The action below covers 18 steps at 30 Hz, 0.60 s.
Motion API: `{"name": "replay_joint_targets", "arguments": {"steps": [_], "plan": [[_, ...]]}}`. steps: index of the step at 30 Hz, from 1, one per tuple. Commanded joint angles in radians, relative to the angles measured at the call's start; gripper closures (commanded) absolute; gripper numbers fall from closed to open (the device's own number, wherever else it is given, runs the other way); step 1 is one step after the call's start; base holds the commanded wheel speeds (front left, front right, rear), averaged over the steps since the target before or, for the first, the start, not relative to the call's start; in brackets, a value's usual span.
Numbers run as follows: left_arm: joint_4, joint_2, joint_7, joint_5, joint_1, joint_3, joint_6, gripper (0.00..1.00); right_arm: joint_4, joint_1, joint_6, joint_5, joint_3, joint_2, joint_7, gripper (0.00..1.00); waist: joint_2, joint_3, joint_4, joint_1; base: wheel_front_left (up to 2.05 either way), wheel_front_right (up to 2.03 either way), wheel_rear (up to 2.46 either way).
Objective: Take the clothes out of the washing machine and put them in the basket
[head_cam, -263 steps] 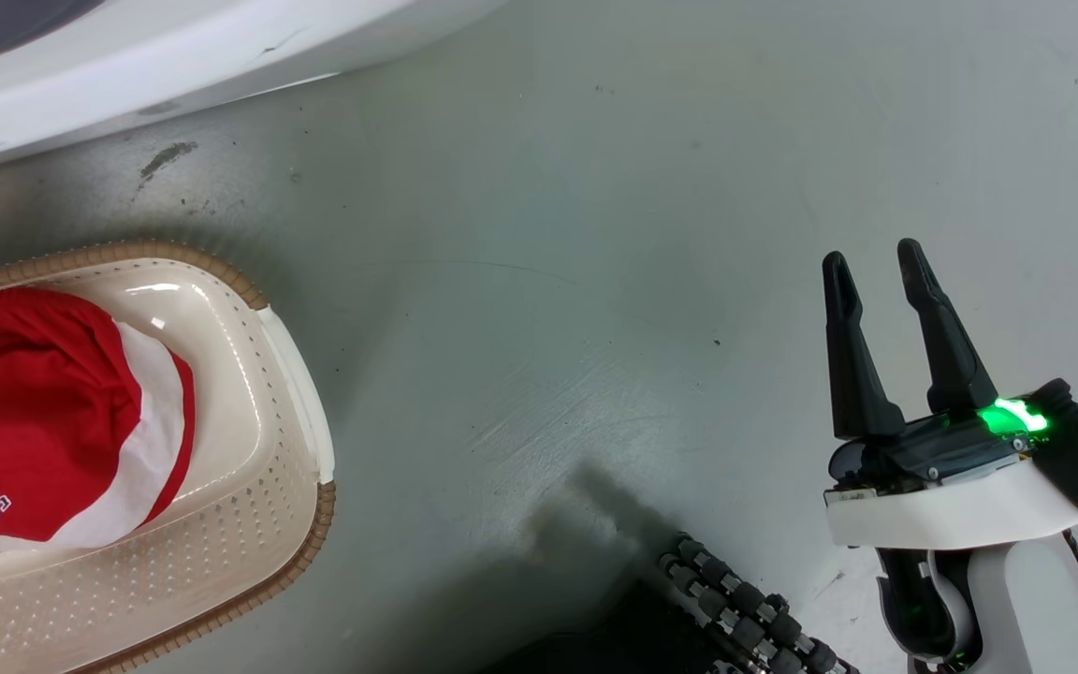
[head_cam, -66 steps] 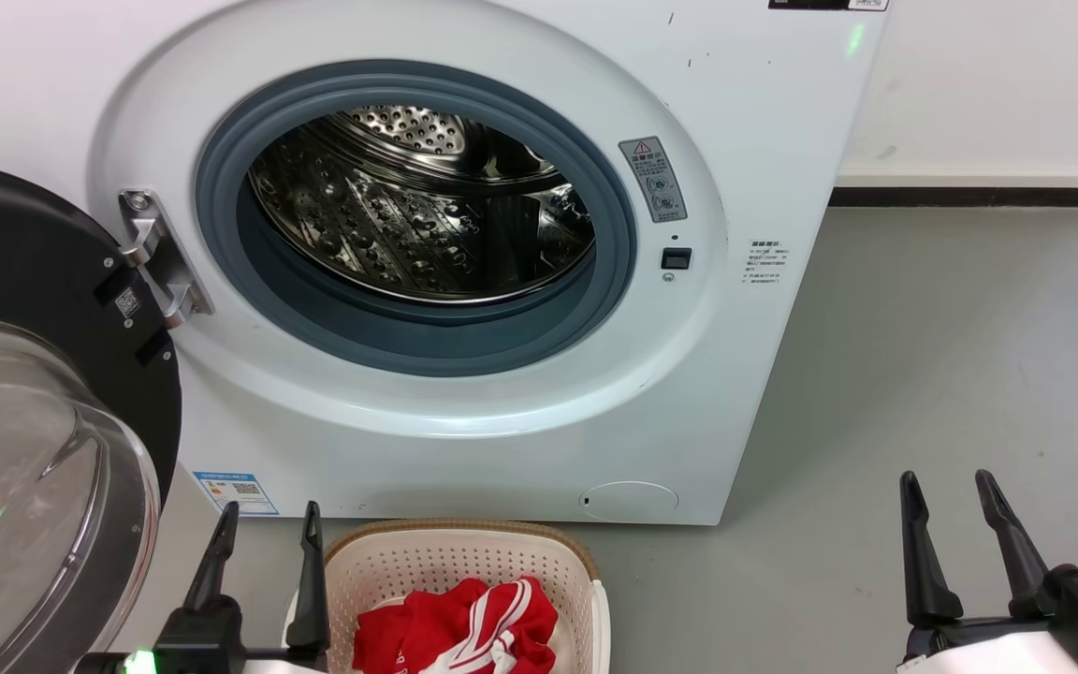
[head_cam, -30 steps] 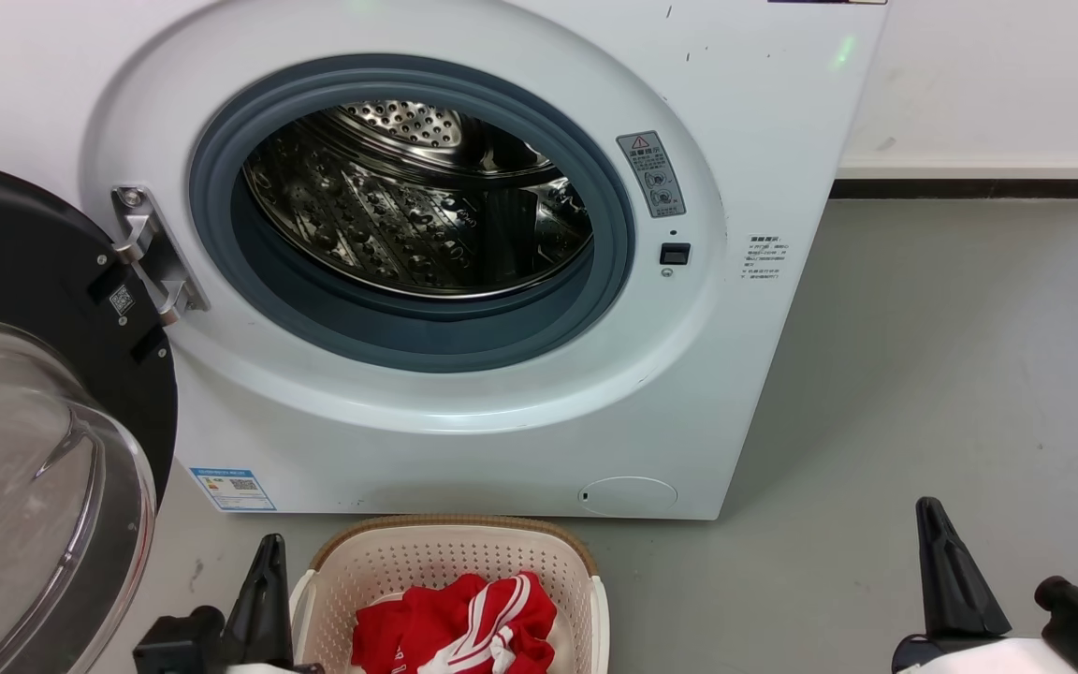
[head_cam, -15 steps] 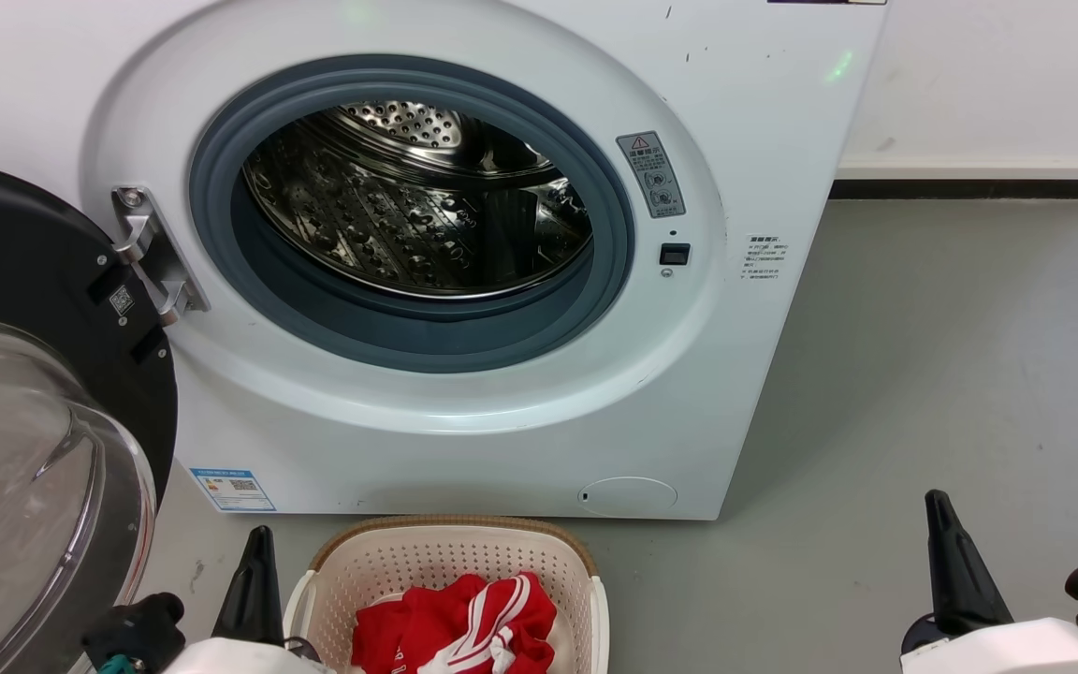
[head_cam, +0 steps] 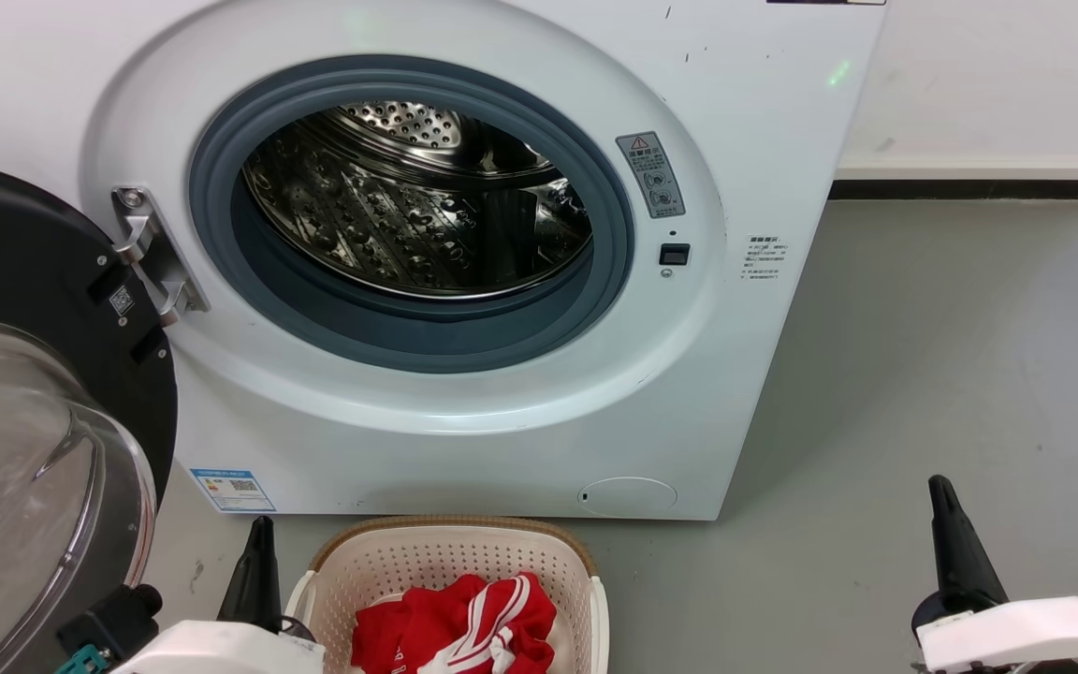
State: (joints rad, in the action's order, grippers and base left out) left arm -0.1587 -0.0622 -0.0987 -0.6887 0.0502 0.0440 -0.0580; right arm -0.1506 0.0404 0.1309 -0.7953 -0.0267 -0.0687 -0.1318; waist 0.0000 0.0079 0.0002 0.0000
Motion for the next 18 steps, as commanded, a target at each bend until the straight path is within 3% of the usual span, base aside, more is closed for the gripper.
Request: {"name": "replay_joint_targets", "arguments": {"steps": [1,18], "plan": [[0.008,-0.004,0.005,-0.032,-0.031,0.007,-0.005,1.00,0.006,-0.026,0.000,-0.032,-0.003,-0.009,0.005,1.00,0.0000,0.000,0.000,0.0000,0.00,0.00,0.00],[-0.016,0.001,0.060,-0.265,-0.067,0.023,-0.024,1.00,-0.020,-0.060,0.000,-0.249,-0.011,-0.012,0.057,1.00,0.0000,-0.001,0.000,0.0000,0.00,0.00,0.00]]}}
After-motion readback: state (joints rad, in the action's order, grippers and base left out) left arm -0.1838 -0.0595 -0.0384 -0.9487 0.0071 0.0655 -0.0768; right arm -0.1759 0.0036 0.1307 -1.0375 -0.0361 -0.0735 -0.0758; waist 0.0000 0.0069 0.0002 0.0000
